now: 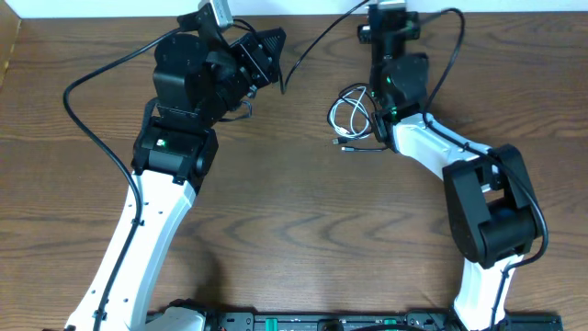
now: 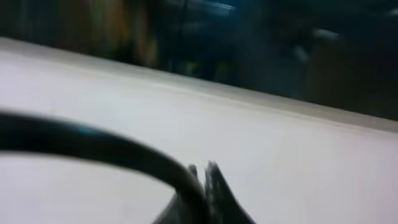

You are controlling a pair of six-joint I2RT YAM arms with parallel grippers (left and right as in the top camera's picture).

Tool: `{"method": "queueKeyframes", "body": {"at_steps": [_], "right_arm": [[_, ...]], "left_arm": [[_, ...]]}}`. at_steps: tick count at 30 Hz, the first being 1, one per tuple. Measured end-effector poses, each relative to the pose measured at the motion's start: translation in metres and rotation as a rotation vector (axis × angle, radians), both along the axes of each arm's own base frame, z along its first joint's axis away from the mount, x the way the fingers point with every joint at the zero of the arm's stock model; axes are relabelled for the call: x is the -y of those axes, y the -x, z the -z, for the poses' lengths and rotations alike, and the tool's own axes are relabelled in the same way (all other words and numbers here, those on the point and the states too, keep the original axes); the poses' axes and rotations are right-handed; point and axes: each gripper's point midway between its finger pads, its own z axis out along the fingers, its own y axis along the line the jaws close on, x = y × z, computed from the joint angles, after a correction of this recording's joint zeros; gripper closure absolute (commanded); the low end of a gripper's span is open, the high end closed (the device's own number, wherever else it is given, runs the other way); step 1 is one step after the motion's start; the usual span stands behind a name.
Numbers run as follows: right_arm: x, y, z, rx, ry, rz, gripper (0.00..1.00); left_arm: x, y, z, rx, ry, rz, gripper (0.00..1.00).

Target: Untangle cables

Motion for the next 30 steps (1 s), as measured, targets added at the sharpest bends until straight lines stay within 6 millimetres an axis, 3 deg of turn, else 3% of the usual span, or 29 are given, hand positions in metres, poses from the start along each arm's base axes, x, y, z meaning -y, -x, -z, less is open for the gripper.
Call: {"method": "queueKeyframes", "body": {"at_steps": [3, 6, 9, 16, 19, 24, 26, 30], "right_arm": [[-0.018, -0.007, 0.051, -0.238, 0.089, -0.089, 0.99], [-0.025, -0.001, 0.066, -0.352, 0.084, -0.170, 0.99], [-0.014, 0.011, 0.048, -0.407, 0.044, -0.210, 0.99], [0.071, 0.057, -0.026, -0.482, -0.079, -0.168, 0.99], [0.117, 0.079, -0.040, -0.526, -0.154, -0.115, 0.99], [0.185, 0.111, -0.041, -0.600, -0.251, -0.001, 0.99], [0.200, 0.121, -0.038, -0.626, -0.275, 0.027, 0.99], [0.214, 0.135, -0.022, -0.708, -0.316, 0.054, 0.99]], "left_arm": [[0.000, 0.001, 0.008, -0.018, -0.025, 0.005, 0.93], [0.002, 0.002, 0.009, -0.003, -0.046, 0.026, 0.93], [0.007, -0.001, 0.014, 0.001, -0.058, 0.054, 0.93], [0.034, -0.015, 0.036, 0.001, -0.060, 0.151, 0.93], [0.061, -0.014, 0.045, -0.005, -0.070, 0.217, 0.92], [0.129, 0.001, 0.042, 0.054, -0.088, 0.363, 0.92], [0.159, 0.012, 0.045, 0.082, -0.089, 0.426, 0.92], [0.213, 0.037, 0.073, 0.081, -0.107, 0.544, 0.92]]}}
